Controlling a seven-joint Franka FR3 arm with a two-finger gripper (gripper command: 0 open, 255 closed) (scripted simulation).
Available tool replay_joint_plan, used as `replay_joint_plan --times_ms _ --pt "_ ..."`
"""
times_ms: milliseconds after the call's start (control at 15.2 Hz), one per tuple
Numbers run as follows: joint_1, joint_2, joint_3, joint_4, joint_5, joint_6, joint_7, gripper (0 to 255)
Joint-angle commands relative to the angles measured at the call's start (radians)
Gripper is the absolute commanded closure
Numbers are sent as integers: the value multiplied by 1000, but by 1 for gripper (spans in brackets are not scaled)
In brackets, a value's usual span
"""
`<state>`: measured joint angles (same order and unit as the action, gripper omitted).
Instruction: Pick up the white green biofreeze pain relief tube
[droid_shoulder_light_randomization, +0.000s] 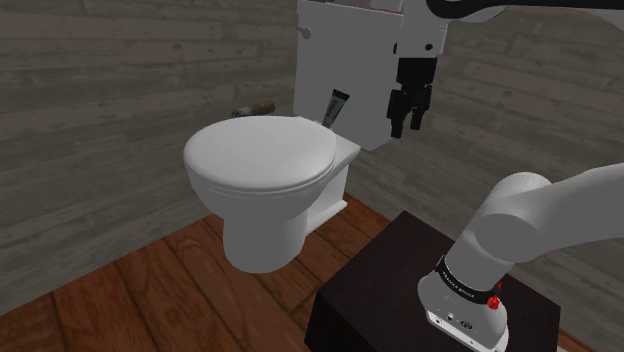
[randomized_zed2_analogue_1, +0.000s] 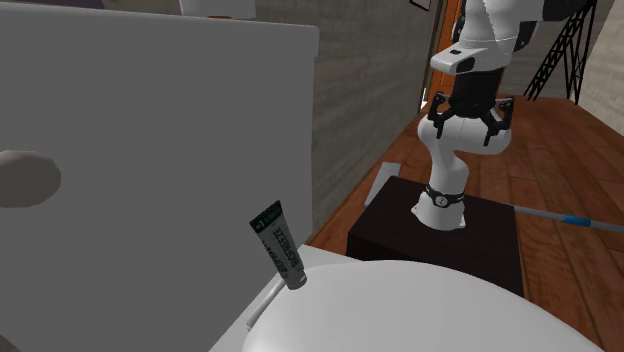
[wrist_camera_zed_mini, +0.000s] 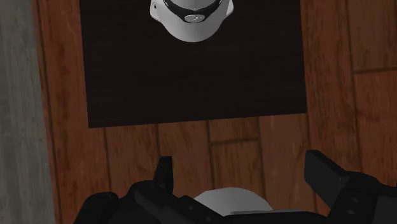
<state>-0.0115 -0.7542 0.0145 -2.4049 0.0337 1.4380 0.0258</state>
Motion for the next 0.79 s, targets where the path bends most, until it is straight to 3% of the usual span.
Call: replay_joint_plan --times_ms 0,726 --pt "0 0 0 0 0 0 0 0" --pt "16 393 -138 245 -250 58 -437 0"
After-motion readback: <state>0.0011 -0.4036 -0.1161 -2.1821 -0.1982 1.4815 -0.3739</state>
